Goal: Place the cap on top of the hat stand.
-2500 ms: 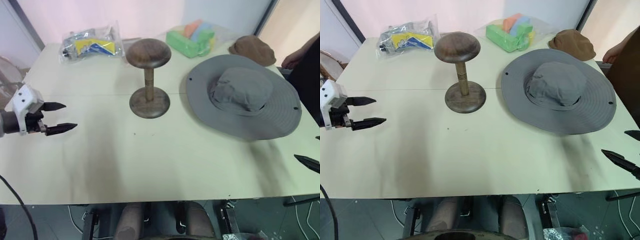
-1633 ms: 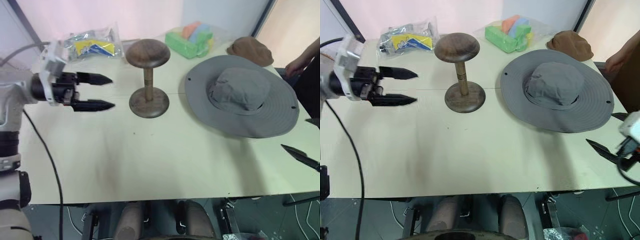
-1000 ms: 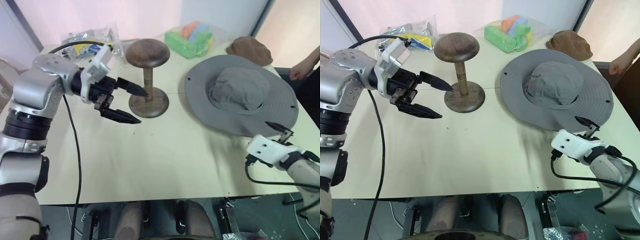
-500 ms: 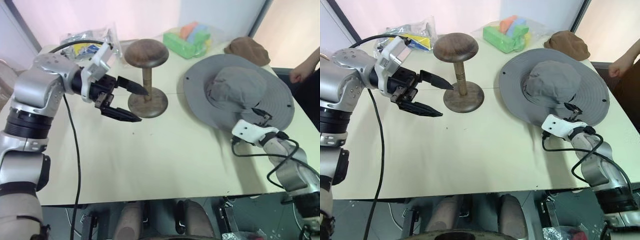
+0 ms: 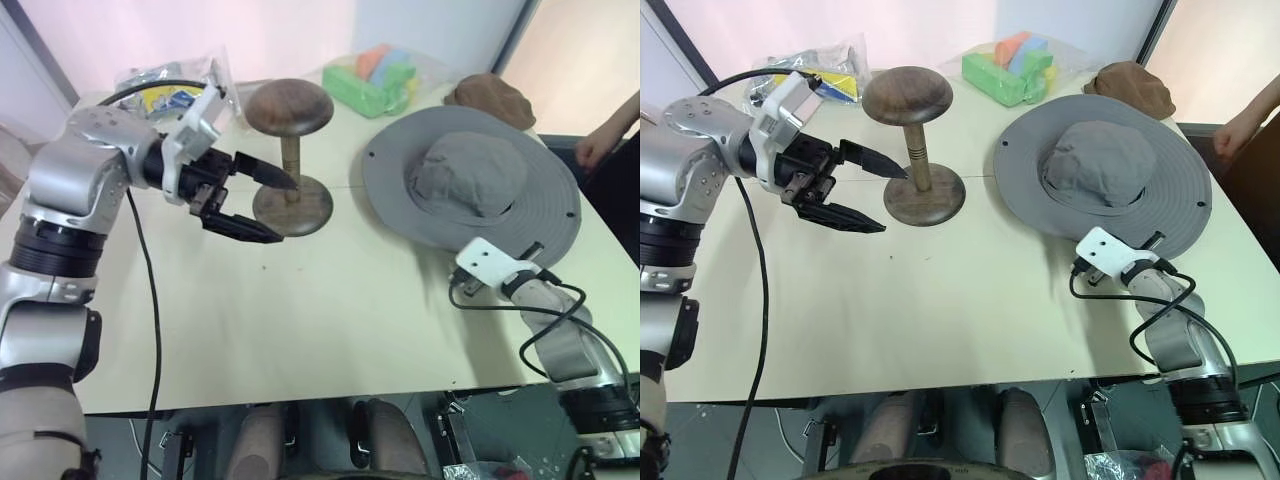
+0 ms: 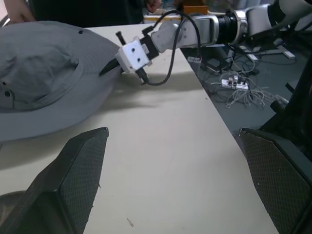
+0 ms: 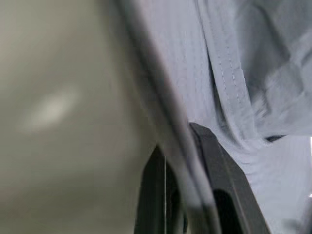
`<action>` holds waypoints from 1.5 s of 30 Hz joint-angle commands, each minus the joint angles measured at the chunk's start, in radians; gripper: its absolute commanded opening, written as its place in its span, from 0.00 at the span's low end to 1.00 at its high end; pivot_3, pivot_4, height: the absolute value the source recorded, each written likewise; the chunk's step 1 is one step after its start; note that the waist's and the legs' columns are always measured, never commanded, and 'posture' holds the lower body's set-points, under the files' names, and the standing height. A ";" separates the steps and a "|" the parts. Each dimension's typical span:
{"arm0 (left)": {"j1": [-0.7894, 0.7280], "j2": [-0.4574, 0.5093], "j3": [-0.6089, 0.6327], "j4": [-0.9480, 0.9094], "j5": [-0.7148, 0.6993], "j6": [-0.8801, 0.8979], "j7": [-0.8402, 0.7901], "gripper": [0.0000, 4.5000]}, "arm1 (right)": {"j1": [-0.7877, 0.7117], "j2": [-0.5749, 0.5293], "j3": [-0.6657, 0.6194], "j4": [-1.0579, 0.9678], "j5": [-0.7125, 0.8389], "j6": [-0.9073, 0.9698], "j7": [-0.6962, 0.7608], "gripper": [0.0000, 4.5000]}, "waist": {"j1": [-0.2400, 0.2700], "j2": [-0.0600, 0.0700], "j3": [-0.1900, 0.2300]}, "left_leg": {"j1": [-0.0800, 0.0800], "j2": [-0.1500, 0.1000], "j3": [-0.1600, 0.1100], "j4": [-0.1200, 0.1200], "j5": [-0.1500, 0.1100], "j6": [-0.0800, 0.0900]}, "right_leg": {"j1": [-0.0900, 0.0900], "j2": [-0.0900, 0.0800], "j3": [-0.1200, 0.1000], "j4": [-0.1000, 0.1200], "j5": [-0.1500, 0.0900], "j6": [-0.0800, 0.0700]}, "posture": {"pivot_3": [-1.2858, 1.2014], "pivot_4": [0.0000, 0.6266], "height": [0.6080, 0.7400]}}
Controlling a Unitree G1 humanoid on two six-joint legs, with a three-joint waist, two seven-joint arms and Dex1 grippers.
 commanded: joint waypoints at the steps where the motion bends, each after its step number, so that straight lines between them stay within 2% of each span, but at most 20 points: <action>1: -0.006 0.013 0.078 -0.008 0.002 0.012 0.032 1.00 | -0.112 0.013 -0.125 -0.156 0.155 0.122 0.054 0.01 | 0.000 0.001 0.001 | 0.000 0.000 0.000 0.000 0.000 0.000 | -0.001 0.000 0.000 0.000 0.000 0.000 | 0.52 0.24 0.96; 7: 0.062 0.088 0.243 -0.058 -0.038 0.095 0.148 1.00 | -0.477 -0.030 -0.170 -0.112 0.277 0.243 0.093 0.01 | -0.008 0.002 0.003 | 0.000 0.000 0.005 0.000 -0.003 0.004 | -0.009 0.000 0.007 0.011 -0.001 0.000 | 0.52 0.24 0.96; 11: 0.150 0.180 0.379 -0.064 -0.031 0.113 0.237 1.00 | -0.814 -0.028 -0.070 0.097 0.258 0.156 0.110 0.01 | -0.011 0.003 0.003 | 0.000 0.001 0.006 -0.002 0.000 -0.001 | -0.011 0.001 0.008 0.011 -0.002 -0.001 | 0.52 0.24 0.96; 13: 0.199 0.218 0.435 -0.058 -0.023 0.107 0.272 1.00 | -0.932 0.000 -0.012 0.187 0.247 0.094 0.125 0.01 | -0.012 0.002 0.004 | -0.001 0.001 0.008 -0.002 0.000 -0.001 | -0.012 0.000 0.010 0.012 -0.002 -0.001 | 0.52 0.24 0.96; 16: 0.279 0.275 0.520 -0.045 -0.021 0.106 0.308 1.00 | -1.051 0.061 0.051 0.264 0.250 0.016 0.152 0.01 | -0.011 0.002 0.004 | -0.001 0.001 0.009 -0.002 0.000 -0.001 | -0.013 0.000 0.010 0.012 -0.002 -0.001 | 0.52 0.24 0.96; 18: 0.332 0.310 0.570 -0.039 -0.020 0.101 0.319 1.00 | -1.079 0.098 0.078 0.254 0.265 -0.010 0.180 0.01 | -0.009 0.002 0.004 | -0.001 0.001 0.009 -0.003 0.000 -0.002 | -0.014 0.000 0.011 0.012 -0.002 -0.001 | 0.52 0.24 0.96; 21: 0.410 0.355 0.651 -0.043 -0.030 0.105 0.329 1.00 | -1.045 0.151 0.121 0.162 0.298 0.007 0.230 0.01 | -0.006 0.000 0.004 | -0.003 0.001 0.009 -0.002 0.000 -0.002 | -0.015 0.000 0.011 0.012 -0.001 -0.001 | 0.52 0.24 0.96; 24: 0.463 0.394 0.767 -0.070 -0.079 0.168 0.341 1.00 | -0.921 0.192 0.195 0.049 0.279 -0.007 0.242 0.01 | -0.003 -0.003 0.002 | -0.005 0.000 0.009 -0.002 0.000 -0.002 | -0.016 -0.001 0.010 0.012 -0.001 -0.001 | 0.52 0.24 0.96; 28: 0.498 0.428 0.866 -0.079 -0.108 0.222 0.364 1.00 | -0.757 0.180 0.258 -0.042 0.169 -0.130 0.184 0.01 | -0.002 -0.006 0.003 | -0.005 0.000 0.009 -0.001 0.000 -0.002 | -0.016 -0.001 0.010 0.012 -0.001 -0.001 | 0.52 0.24 0.96; 30: 0.512 0.446 0.888 -0.073 -0.108 0.225 0.364 1.00 | -0.646 0.147 0.278 -0.072 0.116 -0.309 0.156 0.01 | -0.001 -0.006 0.003 | -0.005 0.000 0.009 -0.001 0.000 -0.002 | -0.017 -0.001 0.010 0.012 -0.001 -0.001 | 0.52 0.24 0.96; 32: 0.511 0.458 0.889 -0.064 -0.108 0.224 0.365 1.00 | -0.535 0.096 0.289 -0.042 0.009 -0.487 0.062 0.01 | -0.001 -0.007 0.003 | -0.005 0.000 0.009 -0.001 0.000 -0.003 | -0.016 -0.001 0.010 0.012 -0.001 -0.001 | 0.52 0.24 0.96; 36: 0.482 0.471 0.854 -0.041 -0.108 0.210 0.364 1.00 | -0.404 0.098 0.274 0.052 -0.080 -0.618 -0.094 0.01 | -0.009 -0.008 0.003 | -0.001 0.000 0.009 -0.002 0.000 -0.004 | -0.013 -0.001 0.010 0.011 -0.001 -0.001 | 0.52 0.24 0.96; 40: 0.408 0.474 0.770 -0.007 -0.104 0.192 0.355 1.00 | -0.376 0.187 0.269 0.143 -0.084 -0.640 -0.187 0.01 | -0.011 -0.008 0.003 | -0.001 0.001 0.010 -0.004 0.002 -0.006 | -0.014 0.000 0.011 0.012 -0.002 -0.002 | 0.52 0.24 0.96; 45: 0.314 0.465 0.663 0.030 -0.087 0.171 0.331 1.00 | -0.388 0.203 0.326 0.226 -0.240 -0.718 -0.292 0.01 | -0.007 -0.008 0.003 | -0.001 0.001 0.010 -0.004 0.002 -0.006 | -0.014 0.001 0.011 0.013 -0.001 -0.002 | 0.52 0.24 0.96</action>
